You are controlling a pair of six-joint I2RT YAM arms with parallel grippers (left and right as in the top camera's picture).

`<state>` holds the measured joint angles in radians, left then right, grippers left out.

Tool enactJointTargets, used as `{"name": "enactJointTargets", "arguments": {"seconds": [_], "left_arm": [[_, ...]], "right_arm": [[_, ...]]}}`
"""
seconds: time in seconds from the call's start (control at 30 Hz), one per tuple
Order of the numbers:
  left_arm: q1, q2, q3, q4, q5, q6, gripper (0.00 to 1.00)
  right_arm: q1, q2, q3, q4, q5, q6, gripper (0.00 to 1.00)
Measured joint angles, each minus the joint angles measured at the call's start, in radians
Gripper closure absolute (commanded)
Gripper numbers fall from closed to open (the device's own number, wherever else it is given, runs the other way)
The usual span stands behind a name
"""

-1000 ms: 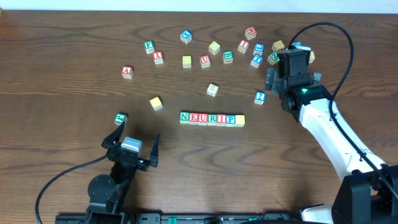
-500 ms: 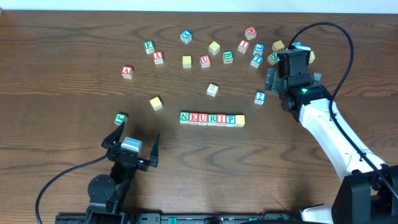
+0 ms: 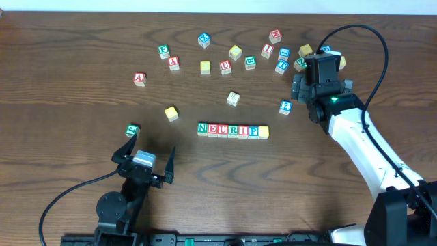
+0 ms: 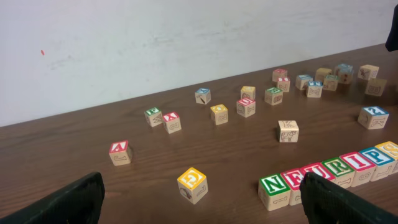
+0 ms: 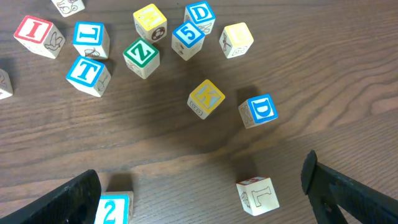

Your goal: Spell out NEURIPS

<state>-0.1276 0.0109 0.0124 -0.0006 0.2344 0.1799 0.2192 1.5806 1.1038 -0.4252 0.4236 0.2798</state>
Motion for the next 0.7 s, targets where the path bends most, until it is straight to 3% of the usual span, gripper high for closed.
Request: {"name": "enactJointTargets", "arguments": {"seconds": [0.3,0.43,0.7], "left_arm": [[0.000,0.000,0.000,0.000,0.000,0.000,0.01],[0.000,0.000,0.000,0.000,0.000,0.000,0.01],[0.001,0.000,0.000,0.000,0.001,0.000,0.01]], "right_arm": [[0.000,-0.056,0.000,-0.035,-0.001,0.000,0.01],[0.000,-0.185,-0.006,-0.036,-0.027,-0.001,0.01],[0.000,-0.551,-0.239,0.226,-0.156,-0.131,0.01]]}}
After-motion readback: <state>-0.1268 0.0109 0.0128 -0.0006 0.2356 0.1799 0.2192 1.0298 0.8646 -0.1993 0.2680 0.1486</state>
